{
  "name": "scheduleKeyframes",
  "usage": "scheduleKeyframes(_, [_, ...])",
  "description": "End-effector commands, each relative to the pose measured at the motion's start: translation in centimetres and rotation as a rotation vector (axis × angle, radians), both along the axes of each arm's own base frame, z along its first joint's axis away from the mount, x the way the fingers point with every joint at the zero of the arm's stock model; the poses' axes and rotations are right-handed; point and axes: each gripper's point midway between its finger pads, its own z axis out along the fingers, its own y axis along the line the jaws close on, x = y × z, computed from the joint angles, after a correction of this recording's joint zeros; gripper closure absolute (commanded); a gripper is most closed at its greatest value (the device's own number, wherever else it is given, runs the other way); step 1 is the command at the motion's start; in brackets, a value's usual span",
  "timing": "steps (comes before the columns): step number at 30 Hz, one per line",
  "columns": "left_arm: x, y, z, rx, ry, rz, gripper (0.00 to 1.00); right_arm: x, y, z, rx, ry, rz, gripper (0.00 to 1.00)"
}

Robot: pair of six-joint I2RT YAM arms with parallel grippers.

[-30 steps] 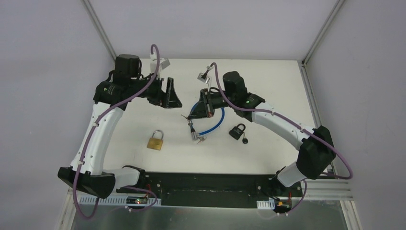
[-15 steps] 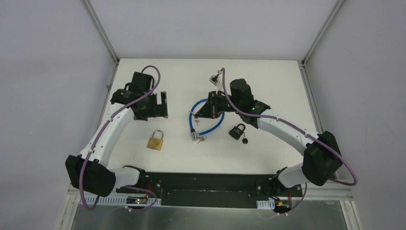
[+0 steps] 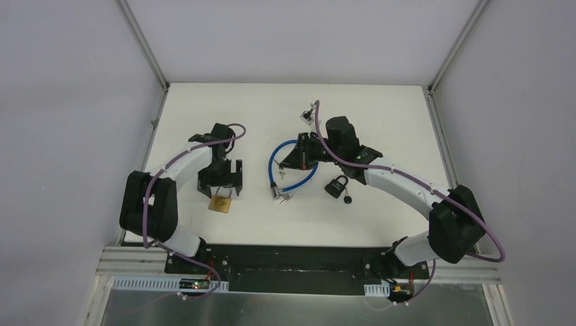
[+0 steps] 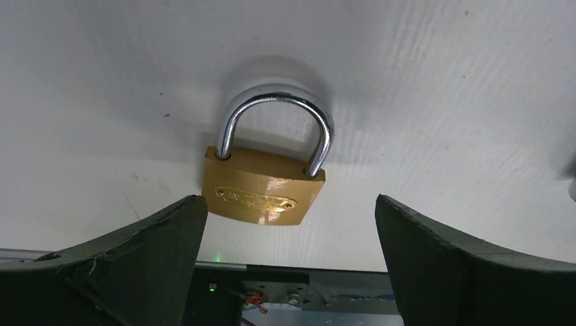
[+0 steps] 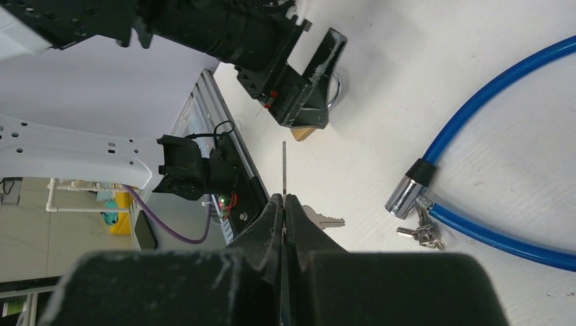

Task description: Unlock with the key

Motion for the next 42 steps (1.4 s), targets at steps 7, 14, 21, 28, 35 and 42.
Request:
scheduleKeyframes(7, [0.7,1.1,-3.0,0.085,0.105,-0.009,0.01,1.0,-0.6,1.2,0.029,-0.060,-0.053,1.00])
scheduleKeyframes(14, [0.5,1.1,-3.4,0.085,0.117,0.013,0.01,1.2,-1.2,0.5,0.015,-0.055,-0.073,1.00])
scheduleKeyframes(21, [1.8,3.5,-1.0,0.197,-0.010,0.119,0.01,1.4,-1.4,0.1,0.007,-0.051,-0.083,1.00])
scheduleKeyframes(28, [1.3,3.2,-1.4,0.181,0.013,0.147,0.01,1.5,-1.2,-0.1,0.005,-0.042,-0.078,1.00])
scheduleKeyframes(35, [-1.1,-0.1,-2.6,0.003,0.132,0.152,0.05,1.6,-1.2,-0.4,-0.001,-0.036,-0.086,1.00])
scheduleKeyframes(42, [-2.7,0.2,-3.6,0.032,0.207,0.248,0.18,1.7,-1.0,-0.5,0.004,-0.026,-0.080,1.00])
